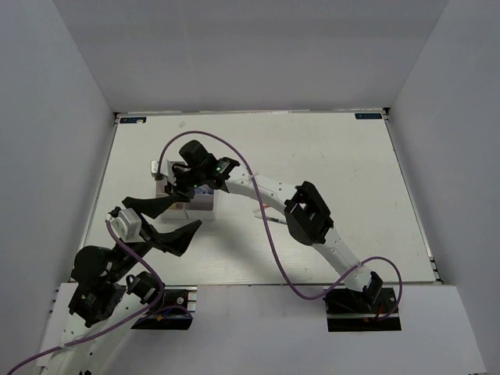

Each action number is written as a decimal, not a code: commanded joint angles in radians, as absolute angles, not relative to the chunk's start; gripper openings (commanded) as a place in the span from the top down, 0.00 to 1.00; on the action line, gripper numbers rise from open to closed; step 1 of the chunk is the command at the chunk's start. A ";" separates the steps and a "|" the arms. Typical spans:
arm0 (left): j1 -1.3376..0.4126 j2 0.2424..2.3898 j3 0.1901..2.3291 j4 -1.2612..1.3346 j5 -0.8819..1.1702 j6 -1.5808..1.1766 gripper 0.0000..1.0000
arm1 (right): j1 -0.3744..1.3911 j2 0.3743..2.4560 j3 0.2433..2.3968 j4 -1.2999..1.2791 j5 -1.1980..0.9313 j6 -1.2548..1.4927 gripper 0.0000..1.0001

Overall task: Sort the stationery into containers
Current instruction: Place the stationery in the storage box, then pick up the pen from the center of the board, then place the pen in the storage box.

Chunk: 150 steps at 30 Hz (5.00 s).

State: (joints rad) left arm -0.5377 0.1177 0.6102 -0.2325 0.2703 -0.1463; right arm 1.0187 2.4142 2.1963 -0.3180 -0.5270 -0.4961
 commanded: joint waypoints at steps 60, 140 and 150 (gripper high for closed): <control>-0.531 0.416 0.652 -0.299 0.311 -0.140 0.16 | 0.676 1.956 1.442 -0.690 -0.304 -1.269 0.40; -0.531 0.262 0.594 -0.184 0.516 -0.112 0.16 | 0.870 2.362 2.180 -0.390 -1.135 -0.607 1.00; -0.531 0.262 0.594 -0.184 0.515 -0.112 0.16 | 0.836 2.379 2.149 -0.420 -1.106 -0.686 0.97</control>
